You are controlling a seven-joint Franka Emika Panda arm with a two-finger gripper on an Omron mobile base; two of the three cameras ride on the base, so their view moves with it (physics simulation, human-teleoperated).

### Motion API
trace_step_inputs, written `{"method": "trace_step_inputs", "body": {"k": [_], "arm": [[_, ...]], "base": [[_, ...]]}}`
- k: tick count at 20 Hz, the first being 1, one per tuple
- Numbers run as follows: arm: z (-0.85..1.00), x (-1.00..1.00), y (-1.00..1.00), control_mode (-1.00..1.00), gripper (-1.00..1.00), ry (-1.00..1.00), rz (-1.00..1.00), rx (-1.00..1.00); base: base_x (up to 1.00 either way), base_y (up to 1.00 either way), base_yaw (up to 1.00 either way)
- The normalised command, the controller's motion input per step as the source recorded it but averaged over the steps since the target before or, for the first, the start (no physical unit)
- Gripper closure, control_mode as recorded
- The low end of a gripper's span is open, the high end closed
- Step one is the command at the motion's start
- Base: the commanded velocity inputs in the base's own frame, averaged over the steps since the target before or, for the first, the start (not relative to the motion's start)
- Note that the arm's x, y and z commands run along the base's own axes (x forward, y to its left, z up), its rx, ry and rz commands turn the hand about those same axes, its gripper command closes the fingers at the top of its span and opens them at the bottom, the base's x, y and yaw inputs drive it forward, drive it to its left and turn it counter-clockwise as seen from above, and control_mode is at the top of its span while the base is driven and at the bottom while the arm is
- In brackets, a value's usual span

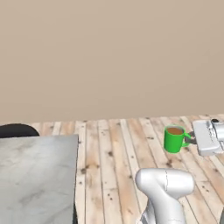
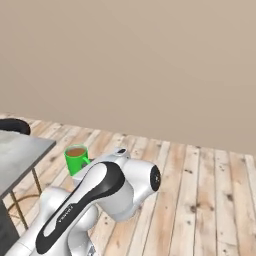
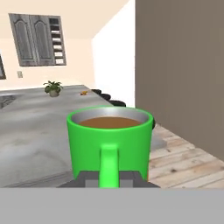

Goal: Pick up the brewed coffee from the coffee machine and place it next to the breakfast plate on the dining counter.

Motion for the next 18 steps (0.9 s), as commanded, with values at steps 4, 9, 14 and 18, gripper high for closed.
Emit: {"method": "trace_step_inputs", "body": {"k": [4, 9, 14, 18], "arm": [[0.0, 0.0, 0.0, 1.0, 1.0, 0.0, 0.0, 0.0], [0.0, 0.0, 0.0, 1.0, 1.0, 0.0, 0.0, 0.0], [0.0, 0.0, 0.0, 1.0, 1.0, 0.0, 0.0, 0.0], [0.0, 0.0, 0.0, 1.0, 1.0, 0.0, 0.0, 0.0]], "base": [[1.0, -0.38, 0.45], [0.98, -0.47, 0.47], [0.72, -0.6, 0.51], [0.62, -0.72, 0.49]]}}
